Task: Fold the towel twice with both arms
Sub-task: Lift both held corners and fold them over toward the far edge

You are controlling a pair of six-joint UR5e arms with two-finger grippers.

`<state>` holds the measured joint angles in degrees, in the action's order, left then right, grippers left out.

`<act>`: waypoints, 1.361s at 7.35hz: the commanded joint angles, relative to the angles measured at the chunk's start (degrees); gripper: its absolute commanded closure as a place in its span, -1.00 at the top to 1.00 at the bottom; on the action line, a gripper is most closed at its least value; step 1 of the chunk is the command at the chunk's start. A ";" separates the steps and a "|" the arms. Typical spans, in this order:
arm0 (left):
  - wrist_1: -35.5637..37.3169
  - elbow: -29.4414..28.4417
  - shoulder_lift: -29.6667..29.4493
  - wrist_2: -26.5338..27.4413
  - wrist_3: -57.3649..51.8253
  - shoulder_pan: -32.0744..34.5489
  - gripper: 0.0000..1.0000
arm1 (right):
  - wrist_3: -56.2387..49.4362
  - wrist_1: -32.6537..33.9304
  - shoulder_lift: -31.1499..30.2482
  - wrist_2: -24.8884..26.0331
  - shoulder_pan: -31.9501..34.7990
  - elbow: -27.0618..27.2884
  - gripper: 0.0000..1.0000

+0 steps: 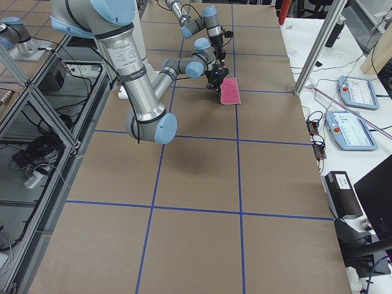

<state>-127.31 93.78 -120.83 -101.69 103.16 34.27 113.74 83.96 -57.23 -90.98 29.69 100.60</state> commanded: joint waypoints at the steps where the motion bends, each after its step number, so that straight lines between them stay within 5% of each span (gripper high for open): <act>1: 0.13 -1.75 -1.50 0.00 -0.07 1.59 -1.00 | -1.50 -0.02 1.41 -0.16 1.68 -1.62 -0.71; 5: 0.04 -8.69 -4.59 0.09 -1.81 2.91 -1.00 | -4.58 -4.92 5.11 -2.36 4.50 -10.75 -0.21; 10: -0.05 -13.00 -6.34 0.35 -2.27 3.87 -0.90 | -5.28 -5.82 6.07 -2.44 4.59 -12.01 -0.14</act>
<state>-127.35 81.76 -126.63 -101.42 100.83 37.43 108.84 78.17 -51.20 -93.41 34.21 88.64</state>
